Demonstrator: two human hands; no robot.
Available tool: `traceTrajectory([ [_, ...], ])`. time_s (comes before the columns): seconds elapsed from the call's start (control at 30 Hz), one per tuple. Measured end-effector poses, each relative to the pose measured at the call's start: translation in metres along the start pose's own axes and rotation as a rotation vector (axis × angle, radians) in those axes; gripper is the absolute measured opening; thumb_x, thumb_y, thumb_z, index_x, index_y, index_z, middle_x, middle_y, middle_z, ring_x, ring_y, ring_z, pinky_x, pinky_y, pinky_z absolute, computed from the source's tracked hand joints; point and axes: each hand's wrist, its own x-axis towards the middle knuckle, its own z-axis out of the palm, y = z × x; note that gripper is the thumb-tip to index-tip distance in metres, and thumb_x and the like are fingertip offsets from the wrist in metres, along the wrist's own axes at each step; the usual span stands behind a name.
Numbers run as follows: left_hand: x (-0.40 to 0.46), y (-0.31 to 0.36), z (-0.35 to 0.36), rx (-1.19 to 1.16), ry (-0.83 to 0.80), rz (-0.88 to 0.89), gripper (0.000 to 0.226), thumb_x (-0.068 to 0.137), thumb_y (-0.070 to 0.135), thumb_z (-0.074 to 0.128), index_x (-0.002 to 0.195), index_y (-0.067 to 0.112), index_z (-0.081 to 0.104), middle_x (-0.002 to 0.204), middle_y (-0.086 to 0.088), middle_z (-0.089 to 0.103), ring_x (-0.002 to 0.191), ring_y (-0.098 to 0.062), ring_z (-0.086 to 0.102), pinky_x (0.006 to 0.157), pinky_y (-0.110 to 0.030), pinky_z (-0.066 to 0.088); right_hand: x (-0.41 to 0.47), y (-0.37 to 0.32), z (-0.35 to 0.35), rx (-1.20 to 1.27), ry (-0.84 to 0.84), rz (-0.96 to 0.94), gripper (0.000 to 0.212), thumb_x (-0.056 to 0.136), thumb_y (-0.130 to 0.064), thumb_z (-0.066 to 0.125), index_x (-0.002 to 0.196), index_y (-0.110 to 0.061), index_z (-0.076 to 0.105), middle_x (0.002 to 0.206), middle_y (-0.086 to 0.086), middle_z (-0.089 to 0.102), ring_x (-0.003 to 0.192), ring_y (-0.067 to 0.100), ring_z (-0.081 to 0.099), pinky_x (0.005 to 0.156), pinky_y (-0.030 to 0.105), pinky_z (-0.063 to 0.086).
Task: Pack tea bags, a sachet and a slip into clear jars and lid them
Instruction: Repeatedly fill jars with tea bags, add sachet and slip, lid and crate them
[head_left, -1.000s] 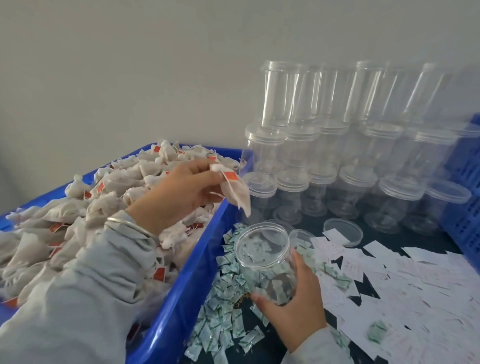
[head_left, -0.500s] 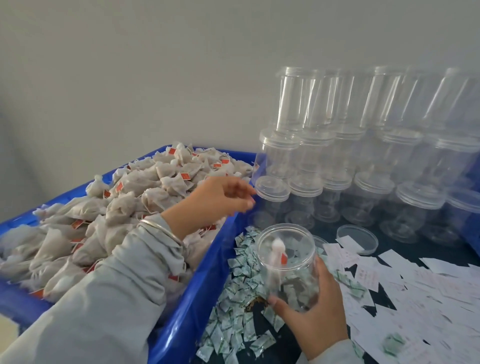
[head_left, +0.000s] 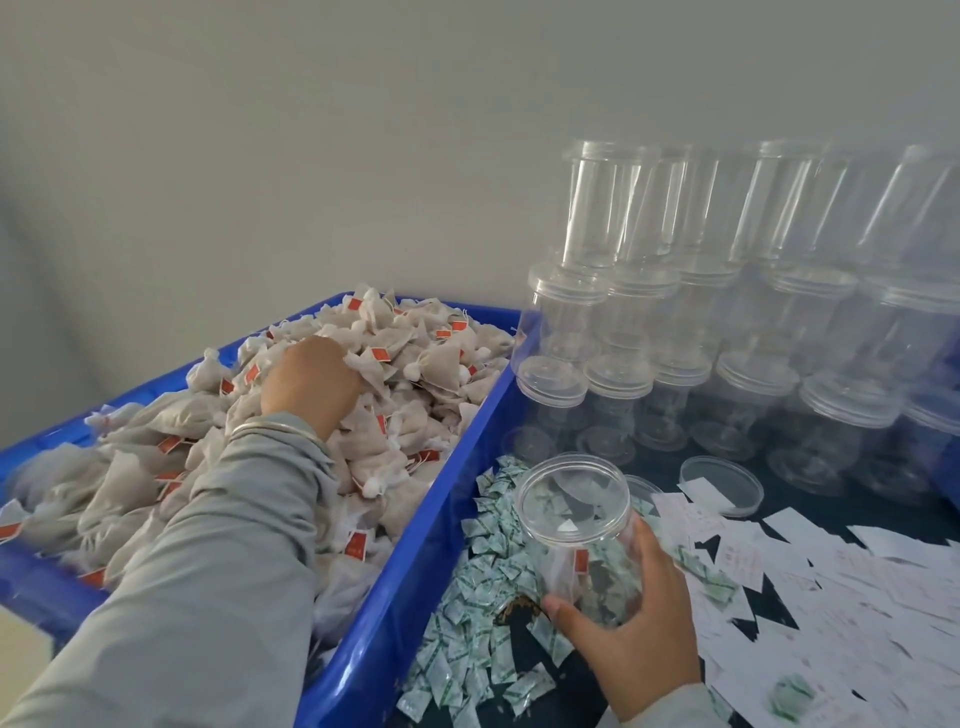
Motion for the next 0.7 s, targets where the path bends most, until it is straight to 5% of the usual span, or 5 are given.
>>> traceTrajectory([
  [0.2,-0.014,0.018,-0.013,-0.406,0.273,0.112,0.015,0.087,0.017,0.048,0.074,0.015,0.055,0.064,0.003,0.052,0.06,-0.018,0.046,0.051,-0.028,0.029,-0.001,0.0,0.0,0.031,-0.011,-0.006,0.112,0.05,-0.035,0.091,0.129,-0.056,0.013,0.122,-0.02,0.035,0.126,0.013,0.035,0.109,0.047,0.033],
  [0.37,-0.035,0.049,-0.006,-1.13,-0.216,0.18,0.018,0.091,0.003,0.051,0.081,0.014,0.062,0.071,-0.001,0.068,0.062,-0.012,0.067,0.06,-0.024,0.055,0.001,0.001,0.002,0.041,-0.022,-0.02,0.113,0.051,-0.036,0.091,0.126,-0.058,0.01,0.122,-0.021,0.035,0.124,0.01,0.035,0.109,0.042,0.034],
  [0.6,-0.078,0.075,0.015,-0.889,-0.674,0.578,0.019,0.082,-0.003,0.061,0.077,0.015,0.062,0.072,0.006,0.066,0.073,-0.012,0.067,0.071,-0.023,0.056,0.002,0.011,0.005,-0.005,0.018,-0.064,0.105,0.05,-0.039,0.089,0.119,-0.065,0.014,0.119,-0.039,0.028,0.116,0.002,0.035,0.1,0.029,0.035],
  [0.7,-0.09,0.08,0.02,-0.708,-0.679,0.744,0.013,0.08,0.008,0.066,0.078,0.021,0.065,0.072,0.01,0.065,0.068,-0.003,0.059,0.068,-0.019,0.052,0.003,0.014,0.007,-0.02,0.04,-0.072,0.103,0.048,-0.039,0.088,0.119,-0.065,0.018,0.119,-0.04,0.027,0.115,0.002,0.035,0.097,0.028,0.035],
])
